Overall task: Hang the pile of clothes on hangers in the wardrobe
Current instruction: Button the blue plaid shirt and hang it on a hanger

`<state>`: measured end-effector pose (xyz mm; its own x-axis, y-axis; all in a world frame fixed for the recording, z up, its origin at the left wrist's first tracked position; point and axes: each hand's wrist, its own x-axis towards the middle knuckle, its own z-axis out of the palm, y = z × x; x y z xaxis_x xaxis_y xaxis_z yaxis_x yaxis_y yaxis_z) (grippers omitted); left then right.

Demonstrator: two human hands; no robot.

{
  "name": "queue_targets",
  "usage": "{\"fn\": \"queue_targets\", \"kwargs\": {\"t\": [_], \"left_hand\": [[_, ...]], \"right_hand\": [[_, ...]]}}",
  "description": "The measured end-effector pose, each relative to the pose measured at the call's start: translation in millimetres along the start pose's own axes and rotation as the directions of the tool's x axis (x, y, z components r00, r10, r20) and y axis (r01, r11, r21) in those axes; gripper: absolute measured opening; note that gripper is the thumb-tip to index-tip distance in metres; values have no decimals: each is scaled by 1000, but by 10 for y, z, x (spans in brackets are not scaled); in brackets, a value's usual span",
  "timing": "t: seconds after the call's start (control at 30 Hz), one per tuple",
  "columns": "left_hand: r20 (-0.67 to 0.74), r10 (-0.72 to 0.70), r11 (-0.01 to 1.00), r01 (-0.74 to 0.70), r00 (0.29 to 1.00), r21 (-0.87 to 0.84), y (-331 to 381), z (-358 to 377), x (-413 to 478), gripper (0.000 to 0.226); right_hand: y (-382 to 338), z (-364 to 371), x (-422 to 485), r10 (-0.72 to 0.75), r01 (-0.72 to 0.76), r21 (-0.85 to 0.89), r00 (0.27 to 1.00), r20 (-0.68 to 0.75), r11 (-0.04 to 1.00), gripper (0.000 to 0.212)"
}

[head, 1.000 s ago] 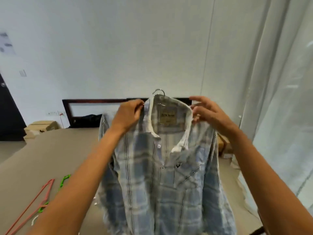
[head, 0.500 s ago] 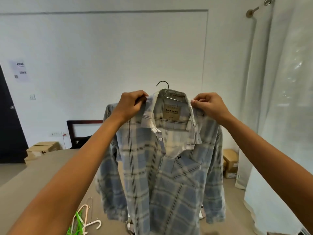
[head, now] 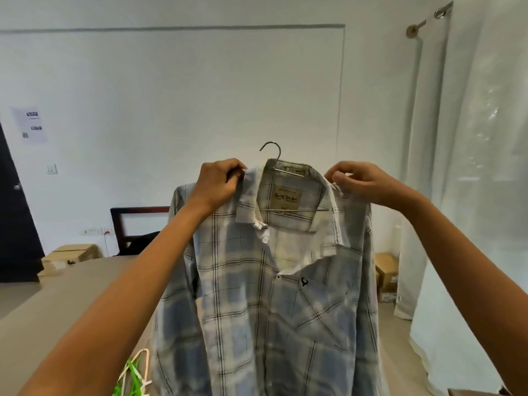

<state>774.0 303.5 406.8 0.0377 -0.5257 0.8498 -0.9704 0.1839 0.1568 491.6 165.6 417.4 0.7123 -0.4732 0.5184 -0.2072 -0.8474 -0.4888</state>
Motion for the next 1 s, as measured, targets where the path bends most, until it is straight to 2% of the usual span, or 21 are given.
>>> {"fn": "queue_targets", "kwargs": {"t": [0.07, 0.13, 0.2, 0.3, 0.4, 0.47, 0.5, 0.6, 0.67, 0.77, 0.83, 0.93, 1.0], "left_hand": [[-7, -19, 1000, 19, 1000, -7, 4, -24, 8, 16], [31, -28, 999, 29, 999, -36, 17, -48, 32, 16], [100, -18, 994, 28, 995, -104, 20, -103, 48, 16], [187, 9, 994, 12, 982, -109, -102, -224, 38, 19], [248, -105, 993, 116, 963, -29, -294, -339, -37, 17], [144, -149, 982, 164, 978, -97, -281, -357, -92, 12], [95, -116, 983, 128, 989, -129, -217, -342, -101, 12], [164, 22, 997, -10, 986, -76, -7, -208, -89, 20], [185, 34, 999, -27, 982, -38, 36, -118, -90, 17], [128, -5, 998, 12, 992, -55, 42, -45, -124, 16], [127, -28, 997, 36, 992, -67, 72, -5, -137, 17], [143, -67, 994, 78, 987, -75, 115, 28, -102, 17], [146, -90, 992, 102, 985, -78, 110, 10, -73, 17]], "right_hand": [[92, 10, -112, -70, 71, -17, 996, 64, 997, 26], [185, 62, -107, -179, 167, -117, 979, -101, 979, 23], [211, 97, -74, -249, 208, -164, 922, -296, 964, 27], [215, 43, -52, -262, 154, -273, 868, -422, 950, 28], [264, -40, -35, -254, 57, -383, 836, -487, 922, 29], [267, -76, -47, -236, 36, -382, 838, -491, 923, 29], [267, -85, -52, -227, 34, -370, 840, -492, 928, 30], [228, -92, -37, -199, 38, -318, 846, -494, 947, 30], [194, -99, -23, -158, 35, -264, 873, -460, 964, 25], [142, -212, 22, -30, -28, -155, 933, -359, 988, 10], [111, -251, 81, 20, -73, -158, 949, -315, 985, 10], [97, -155, 228, -4, -71, -167, 912, -411, 983, 11], [126, -55, 299, -59, -39, -222, 905, -421, 974, 14]]}}
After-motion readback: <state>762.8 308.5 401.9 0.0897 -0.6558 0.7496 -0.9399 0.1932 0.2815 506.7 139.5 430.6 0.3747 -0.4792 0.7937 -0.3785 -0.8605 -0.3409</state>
